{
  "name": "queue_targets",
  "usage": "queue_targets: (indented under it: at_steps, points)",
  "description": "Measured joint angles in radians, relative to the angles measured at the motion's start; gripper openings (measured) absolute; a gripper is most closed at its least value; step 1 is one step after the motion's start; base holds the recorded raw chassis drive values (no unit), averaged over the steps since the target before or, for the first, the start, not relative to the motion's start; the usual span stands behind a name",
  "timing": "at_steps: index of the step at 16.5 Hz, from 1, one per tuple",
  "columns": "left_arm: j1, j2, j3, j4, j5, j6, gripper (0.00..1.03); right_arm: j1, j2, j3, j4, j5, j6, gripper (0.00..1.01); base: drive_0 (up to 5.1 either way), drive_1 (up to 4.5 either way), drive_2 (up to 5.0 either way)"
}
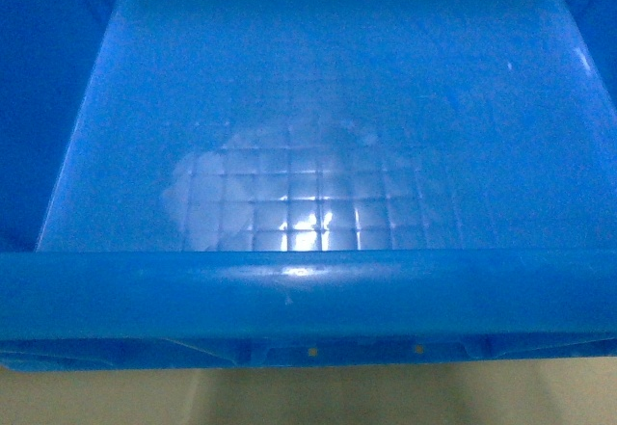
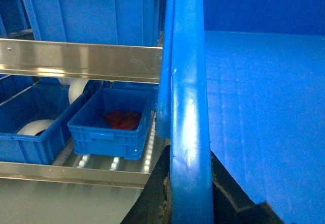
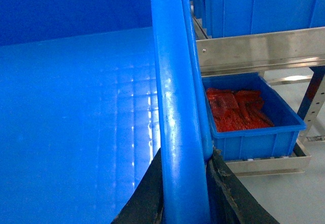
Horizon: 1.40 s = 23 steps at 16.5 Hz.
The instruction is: Place box next to blue box on left shelf
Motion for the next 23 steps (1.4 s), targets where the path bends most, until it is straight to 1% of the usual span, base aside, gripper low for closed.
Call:
queue_targets:
  at_steps: [23]
  points:
    - [0.0, 0.0, 0.0, 0.001, 0.0, 0.002, 0.1, 0.0, 0.0, 0.0, 0.0, 0.0, 0.0, 0.15, 0.0, 0.0, 0.0]
